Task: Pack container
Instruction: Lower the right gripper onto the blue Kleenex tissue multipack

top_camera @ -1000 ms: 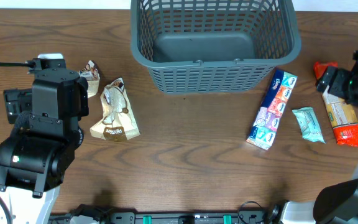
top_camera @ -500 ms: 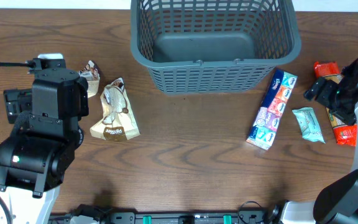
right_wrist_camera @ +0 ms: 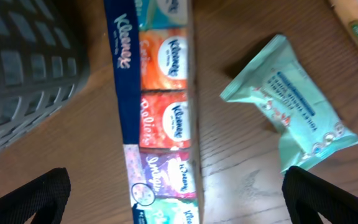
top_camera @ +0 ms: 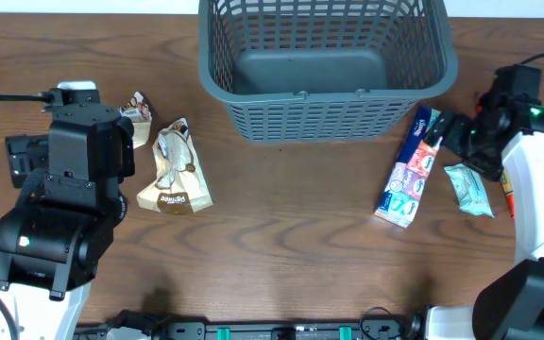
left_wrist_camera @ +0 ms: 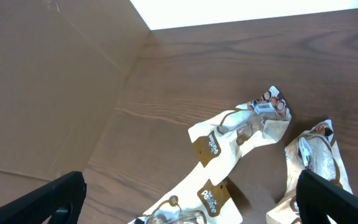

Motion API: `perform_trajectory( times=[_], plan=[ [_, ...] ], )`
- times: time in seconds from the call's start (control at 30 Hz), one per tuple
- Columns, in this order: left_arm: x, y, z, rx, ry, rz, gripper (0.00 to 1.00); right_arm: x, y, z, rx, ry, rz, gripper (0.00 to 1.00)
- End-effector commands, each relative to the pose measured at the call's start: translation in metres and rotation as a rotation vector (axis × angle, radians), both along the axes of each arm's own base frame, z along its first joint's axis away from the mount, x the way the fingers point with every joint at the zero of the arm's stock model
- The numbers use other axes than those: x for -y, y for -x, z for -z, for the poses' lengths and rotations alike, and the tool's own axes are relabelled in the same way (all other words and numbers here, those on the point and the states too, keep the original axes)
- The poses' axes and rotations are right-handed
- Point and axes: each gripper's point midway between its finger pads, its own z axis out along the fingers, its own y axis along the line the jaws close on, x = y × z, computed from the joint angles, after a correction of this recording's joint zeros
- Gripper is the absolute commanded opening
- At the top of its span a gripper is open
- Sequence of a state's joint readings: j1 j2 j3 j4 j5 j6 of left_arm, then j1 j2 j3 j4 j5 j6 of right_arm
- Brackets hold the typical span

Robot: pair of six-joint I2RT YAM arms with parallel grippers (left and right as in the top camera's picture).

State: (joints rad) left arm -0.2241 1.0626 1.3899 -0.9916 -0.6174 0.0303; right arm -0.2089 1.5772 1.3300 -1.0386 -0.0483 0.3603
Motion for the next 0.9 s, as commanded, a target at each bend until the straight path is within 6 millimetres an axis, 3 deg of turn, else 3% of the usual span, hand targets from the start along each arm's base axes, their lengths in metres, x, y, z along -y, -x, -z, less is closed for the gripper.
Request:
perform_trajectory(
  times=[0.0, 0.1, 0.4, 0.87],
  plan=[
    [-0.005, 0.001, -0.006, 0.014, -0.01, -0.021, 0.99, 0.0, 0.003, 0.004, -0.019, 0.02, 0.036, 0.99],
    [-0.005, 0.001, -0.006, 0.014, -0.01, -0.021, 0.99, -0.001, 0.008, 0.012, -0.038, 0.017, 0.036, 0.99],
    [-0.005, 0.001, -0.006, 0.014, -0.01, -0.021, 0.99, -0.008, 0.027, 0.062, -0.087, -0.017, 0.041, 0.99],
    [-0.005, 0.001, -0.006, 0.014, -0.01, -0.021, 0.99, -0.016, 0.033, 0.088, -0.082, -0.051, 0.032, 0.99]
  ],
)
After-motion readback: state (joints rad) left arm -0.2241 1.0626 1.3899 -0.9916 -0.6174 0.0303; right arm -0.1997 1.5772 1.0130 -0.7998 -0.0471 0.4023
